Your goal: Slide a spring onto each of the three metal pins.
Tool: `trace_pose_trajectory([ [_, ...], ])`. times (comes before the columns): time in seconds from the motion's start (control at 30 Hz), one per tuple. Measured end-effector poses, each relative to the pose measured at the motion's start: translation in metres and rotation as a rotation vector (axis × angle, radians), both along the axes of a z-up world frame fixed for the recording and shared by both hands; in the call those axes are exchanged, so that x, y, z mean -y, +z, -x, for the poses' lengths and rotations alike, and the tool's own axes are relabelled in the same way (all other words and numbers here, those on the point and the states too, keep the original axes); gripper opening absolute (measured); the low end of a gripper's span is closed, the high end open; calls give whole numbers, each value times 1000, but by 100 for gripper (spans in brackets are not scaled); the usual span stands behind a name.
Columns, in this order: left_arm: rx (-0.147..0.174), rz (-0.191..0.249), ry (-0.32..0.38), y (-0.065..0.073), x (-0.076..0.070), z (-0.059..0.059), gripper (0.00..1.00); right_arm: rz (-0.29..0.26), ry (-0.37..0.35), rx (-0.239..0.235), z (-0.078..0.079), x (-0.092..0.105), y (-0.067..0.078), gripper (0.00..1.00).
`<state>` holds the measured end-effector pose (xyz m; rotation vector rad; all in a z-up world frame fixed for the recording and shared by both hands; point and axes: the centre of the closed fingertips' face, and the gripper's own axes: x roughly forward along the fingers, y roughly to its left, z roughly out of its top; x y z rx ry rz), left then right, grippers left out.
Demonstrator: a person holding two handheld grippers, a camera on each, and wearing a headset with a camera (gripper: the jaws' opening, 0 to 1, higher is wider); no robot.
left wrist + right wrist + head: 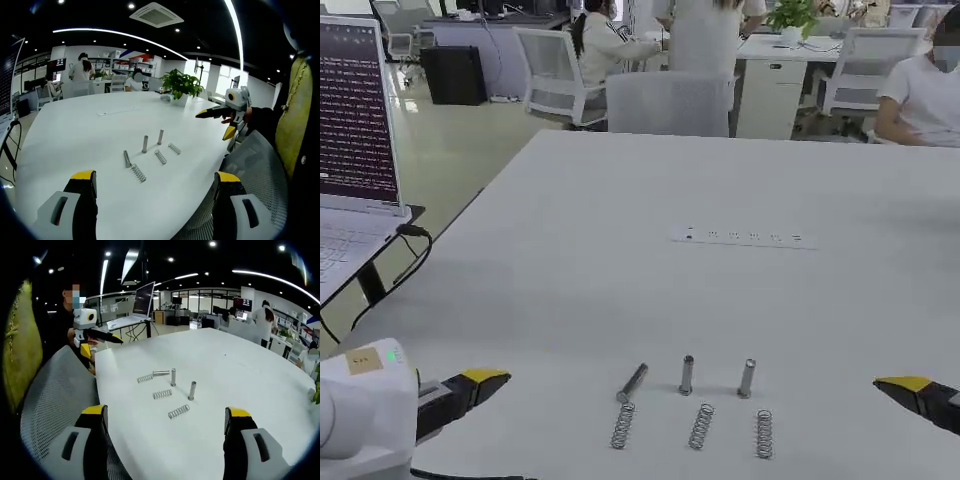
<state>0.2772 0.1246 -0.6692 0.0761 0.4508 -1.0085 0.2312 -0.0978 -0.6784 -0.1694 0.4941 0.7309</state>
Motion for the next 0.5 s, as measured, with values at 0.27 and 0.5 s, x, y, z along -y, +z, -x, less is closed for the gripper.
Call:
trace_pose_trajectory([
  [0.27, 5, -2, -8, 0, 2, -7, 94, -4, -12, 12, -6, 1, 1, 95],
  [0.5, 3, -4, -14, -2, 4, -8, 94, 1, -21, 7, -2, 5, -2, 95],
])
